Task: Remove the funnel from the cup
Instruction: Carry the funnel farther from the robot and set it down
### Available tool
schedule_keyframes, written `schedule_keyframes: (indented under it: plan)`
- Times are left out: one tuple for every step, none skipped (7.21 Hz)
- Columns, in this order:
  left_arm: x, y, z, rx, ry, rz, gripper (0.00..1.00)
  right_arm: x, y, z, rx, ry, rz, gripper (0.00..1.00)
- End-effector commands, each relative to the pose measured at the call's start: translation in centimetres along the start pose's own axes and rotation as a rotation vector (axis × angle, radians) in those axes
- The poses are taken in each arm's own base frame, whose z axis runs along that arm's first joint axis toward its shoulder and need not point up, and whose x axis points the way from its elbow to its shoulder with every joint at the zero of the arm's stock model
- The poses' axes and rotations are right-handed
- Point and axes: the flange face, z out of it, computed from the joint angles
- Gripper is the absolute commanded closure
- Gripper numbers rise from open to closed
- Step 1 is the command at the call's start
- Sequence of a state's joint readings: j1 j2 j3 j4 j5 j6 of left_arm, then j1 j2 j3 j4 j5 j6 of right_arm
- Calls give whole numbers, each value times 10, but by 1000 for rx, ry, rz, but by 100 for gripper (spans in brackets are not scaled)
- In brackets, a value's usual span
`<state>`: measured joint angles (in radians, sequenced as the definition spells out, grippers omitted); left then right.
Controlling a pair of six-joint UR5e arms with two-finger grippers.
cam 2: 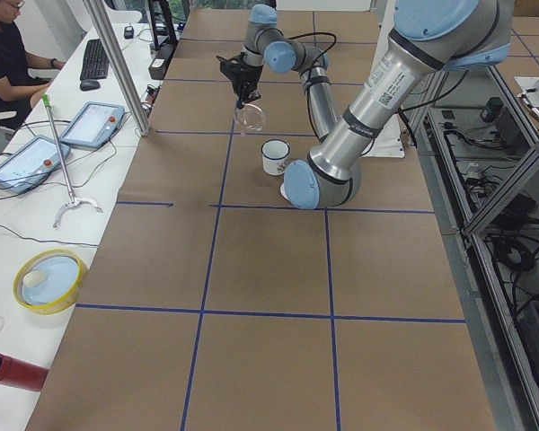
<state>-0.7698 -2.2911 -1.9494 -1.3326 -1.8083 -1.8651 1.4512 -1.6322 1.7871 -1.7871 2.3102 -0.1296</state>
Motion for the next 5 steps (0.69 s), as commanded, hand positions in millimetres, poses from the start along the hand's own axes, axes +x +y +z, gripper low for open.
schedule_keyframes:
  plan:
    - [3, -43, 43, -27, 229, 29, 100, 0, 0, 0, 0, 0, 1, 0]
    - [4, -64, 80, -22, 315, 40, 100, 0, 0, 0, 0, 0, 1, 0]
    - [3, -82, 122, 7, 408, 45, 100, 0, 0, 0, 0, 0, -1, 0]
    - [-10, -104, 172, 26, 500, -26, 100, 0, 0, 0, 0, 0, 1, 0]
    - [-27, -111, 200, 65, 590, -55, 100, 0, 0, 0, 0, 0, -1, 0]
